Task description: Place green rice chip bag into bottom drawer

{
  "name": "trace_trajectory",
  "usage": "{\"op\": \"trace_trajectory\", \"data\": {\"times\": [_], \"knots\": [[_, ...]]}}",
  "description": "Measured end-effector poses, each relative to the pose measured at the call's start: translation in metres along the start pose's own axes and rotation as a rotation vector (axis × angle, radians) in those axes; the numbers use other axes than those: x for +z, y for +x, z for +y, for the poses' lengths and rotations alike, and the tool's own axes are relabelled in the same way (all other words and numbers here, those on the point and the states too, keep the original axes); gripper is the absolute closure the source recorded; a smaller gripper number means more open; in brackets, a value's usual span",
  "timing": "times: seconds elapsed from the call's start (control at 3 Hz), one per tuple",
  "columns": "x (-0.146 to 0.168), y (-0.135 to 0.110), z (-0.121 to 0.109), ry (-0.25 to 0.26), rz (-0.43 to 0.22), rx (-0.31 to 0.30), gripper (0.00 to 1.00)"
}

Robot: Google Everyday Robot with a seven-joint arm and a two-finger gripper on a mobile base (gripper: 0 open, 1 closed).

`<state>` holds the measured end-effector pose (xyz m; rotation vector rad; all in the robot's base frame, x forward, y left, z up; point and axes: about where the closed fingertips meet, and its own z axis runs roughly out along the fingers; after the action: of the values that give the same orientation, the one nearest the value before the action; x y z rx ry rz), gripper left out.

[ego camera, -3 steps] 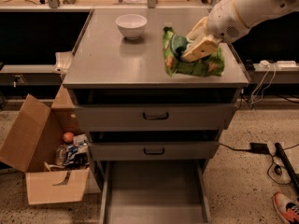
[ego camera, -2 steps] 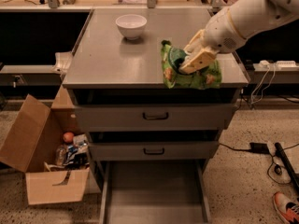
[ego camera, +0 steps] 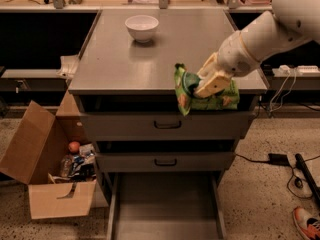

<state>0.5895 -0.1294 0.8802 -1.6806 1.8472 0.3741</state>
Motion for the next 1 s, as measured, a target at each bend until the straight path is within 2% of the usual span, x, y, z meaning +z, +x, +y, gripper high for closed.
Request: {"op": "trace_trajectory", "data": {"times": [0.33,0.67,1.0], "knots": [[0.019,0.043,0.036,0.007,0.037,0.030,1.00],[0.067,0.105,0.096,-0.022,0.043,0.117,1.00],[0.105,0.132,0.132,-0.087,0.014,0.174,1.00]]}}
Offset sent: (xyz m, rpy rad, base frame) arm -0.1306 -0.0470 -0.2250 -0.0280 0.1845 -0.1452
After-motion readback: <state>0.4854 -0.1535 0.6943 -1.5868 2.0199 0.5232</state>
